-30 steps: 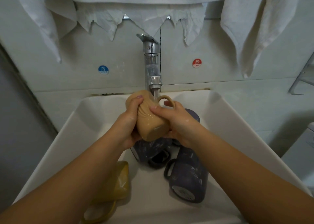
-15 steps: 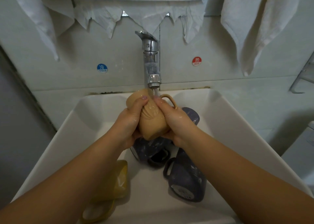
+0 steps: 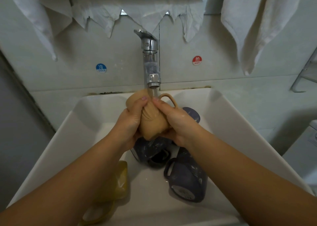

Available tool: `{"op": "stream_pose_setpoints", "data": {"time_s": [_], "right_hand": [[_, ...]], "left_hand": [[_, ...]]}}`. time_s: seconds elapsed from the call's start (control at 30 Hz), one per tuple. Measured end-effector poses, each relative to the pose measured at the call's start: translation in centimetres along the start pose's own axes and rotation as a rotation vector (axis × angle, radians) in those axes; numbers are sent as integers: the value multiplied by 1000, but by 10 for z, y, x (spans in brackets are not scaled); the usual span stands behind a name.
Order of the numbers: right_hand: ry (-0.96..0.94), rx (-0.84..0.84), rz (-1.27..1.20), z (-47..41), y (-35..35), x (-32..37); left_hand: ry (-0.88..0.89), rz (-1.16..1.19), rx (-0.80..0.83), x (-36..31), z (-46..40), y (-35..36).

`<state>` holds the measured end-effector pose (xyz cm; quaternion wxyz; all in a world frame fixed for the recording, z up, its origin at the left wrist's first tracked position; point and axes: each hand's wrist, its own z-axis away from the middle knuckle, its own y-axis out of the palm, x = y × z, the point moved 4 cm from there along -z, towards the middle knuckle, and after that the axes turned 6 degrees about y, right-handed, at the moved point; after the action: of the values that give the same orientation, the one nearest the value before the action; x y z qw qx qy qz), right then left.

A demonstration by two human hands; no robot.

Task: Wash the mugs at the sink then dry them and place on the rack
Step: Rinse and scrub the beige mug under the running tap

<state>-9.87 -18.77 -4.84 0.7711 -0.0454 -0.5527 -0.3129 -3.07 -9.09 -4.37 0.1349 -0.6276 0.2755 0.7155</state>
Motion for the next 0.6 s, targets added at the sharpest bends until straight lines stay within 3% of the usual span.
{"op": "stream_pose_setpoints", "data": {"time_s": [0.13,0.33,0.5,0.6], "right_hand": [[35,184,-10,6,-2,3],[-18,-56,-10,-1,-1,1],[-4,146,49,8,-4,9],[-17,91,89,9,-2,6]], "left_hand": [[-48,29,-28,1,-1,-5],[-11,0,-7,2,1,4],[-53,-55,-112,-3,-5,-6],[-51,-71,-95,0,-4,-8]]}}
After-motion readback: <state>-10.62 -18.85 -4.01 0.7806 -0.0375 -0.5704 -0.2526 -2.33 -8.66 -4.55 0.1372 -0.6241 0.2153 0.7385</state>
